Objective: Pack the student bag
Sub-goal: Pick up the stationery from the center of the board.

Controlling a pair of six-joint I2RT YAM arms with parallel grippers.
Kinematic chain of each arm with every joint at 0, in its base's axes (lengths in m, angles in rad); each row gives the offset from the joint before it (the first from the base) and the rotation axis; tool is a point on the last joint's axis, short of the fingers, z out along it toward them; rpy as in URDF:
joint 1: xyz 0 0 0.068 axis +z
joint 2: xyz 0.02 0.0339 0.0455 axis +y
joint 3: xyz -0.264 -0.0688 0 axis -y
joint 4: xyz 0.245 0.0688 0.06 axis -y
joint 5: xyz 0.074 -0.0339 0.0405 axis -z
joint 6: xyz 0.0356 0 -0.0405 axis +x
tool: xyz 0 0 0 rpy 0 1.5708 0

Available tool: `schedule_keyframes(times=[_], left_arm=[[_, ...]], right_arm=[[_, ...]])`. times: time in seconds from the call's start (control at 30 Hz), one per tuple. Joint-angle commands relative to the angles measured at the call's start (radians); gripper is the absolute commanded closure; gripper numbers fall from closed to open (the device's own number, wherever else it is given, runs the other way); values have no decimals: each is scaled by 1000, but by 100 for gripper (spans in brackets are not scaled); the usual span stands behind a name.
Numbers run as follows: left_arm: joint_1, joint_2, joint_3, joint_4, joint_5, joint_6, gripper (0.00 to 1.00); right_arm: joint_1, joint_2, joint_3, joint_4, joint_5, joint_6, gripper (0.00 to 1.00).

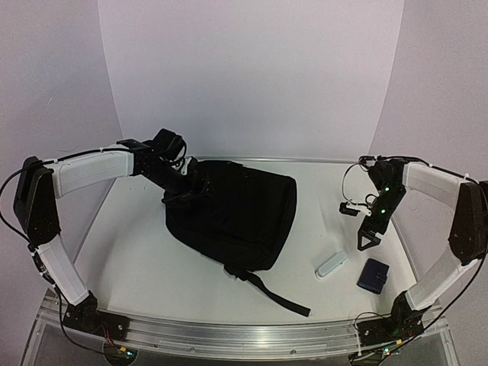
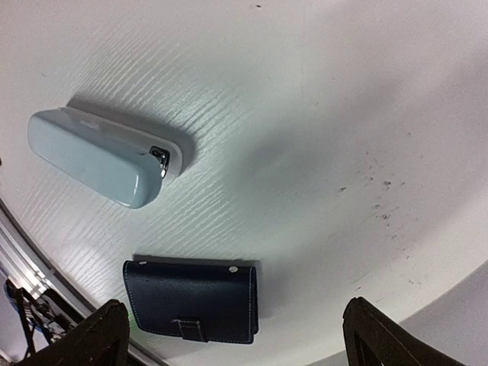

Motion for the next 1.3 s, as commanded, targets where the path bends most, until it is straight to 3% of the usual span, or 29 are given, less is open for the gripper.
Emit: schedule_keyframes(times=[0.0,0.3,0.4,0.53,0.7,0.77,0.83,1.0,1.1,1.27], left_arm=[[-4,-7,36,40,74,39,5],[-14,-81,-21,45,33,31,6],[-14,-99,-36,49,21,21,6],[-14,-118,-48,47,3,22,6],[-14,-122,-53,46,-7,25,7],[-14,-122,-54,50,-6,24,7],[-14,-119,-53,53,-5,23,7],[-14,-104,-42,50,-9,31,7],[-14,-94,-36,49,-13,35,7],[-14,-84,-24,38,-15,40,8]], right_arm=[[47,8,-22,111,-9,-143,4],[213,22,-101,215,-42,-278,13],[255,37,-116,223,-36,-298,20],[276,42,-172,229,4,-376,31],[285,36,-231,259,34,-441,33],[289,33,-232,277,31,-440,42],[292,31,-224,284,26,-434,45],[299,14,-222,283,12,-426,43],[314,22,-237,303,14,-419,18],[332,64,-224,352,16,-386,14]])
